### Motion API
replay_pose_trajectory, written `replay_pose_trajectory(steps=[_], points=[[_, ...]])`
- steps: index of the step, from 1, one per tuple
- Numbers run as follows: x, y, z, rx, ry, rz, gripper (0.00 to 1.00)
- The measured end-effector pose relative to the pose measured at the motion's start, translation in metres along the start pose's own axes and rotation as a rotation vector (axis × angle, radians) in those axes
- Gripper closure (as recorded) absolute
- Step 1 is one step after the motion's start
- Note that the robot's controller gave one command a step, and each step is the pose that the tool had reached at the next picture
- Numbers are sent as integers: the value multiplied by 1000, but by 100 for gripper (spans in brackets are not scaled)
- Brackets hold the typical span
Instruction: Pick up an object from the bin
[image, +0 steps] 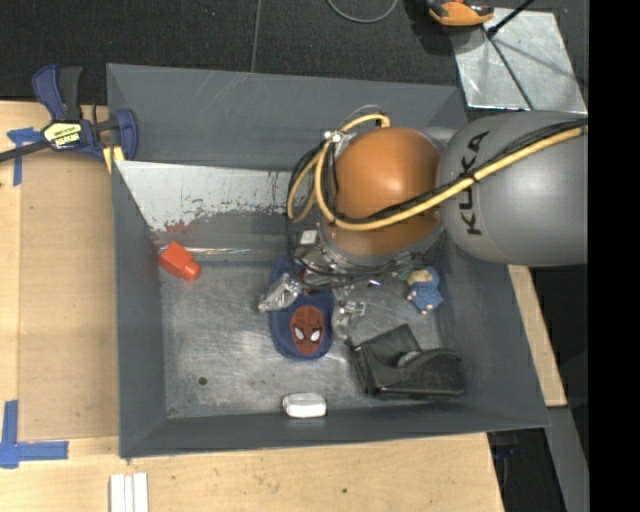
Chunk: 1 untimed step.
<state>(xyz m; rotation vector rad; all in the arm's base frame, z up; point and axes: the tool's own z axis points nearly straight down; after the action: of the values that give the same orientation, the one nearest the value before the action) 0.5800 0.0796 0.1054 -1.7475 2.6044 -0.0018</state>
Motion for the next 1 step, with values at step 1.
replay_pose_trajectory(steps=[1], points=[[-8,-11,31,1,-2,-517,0]])
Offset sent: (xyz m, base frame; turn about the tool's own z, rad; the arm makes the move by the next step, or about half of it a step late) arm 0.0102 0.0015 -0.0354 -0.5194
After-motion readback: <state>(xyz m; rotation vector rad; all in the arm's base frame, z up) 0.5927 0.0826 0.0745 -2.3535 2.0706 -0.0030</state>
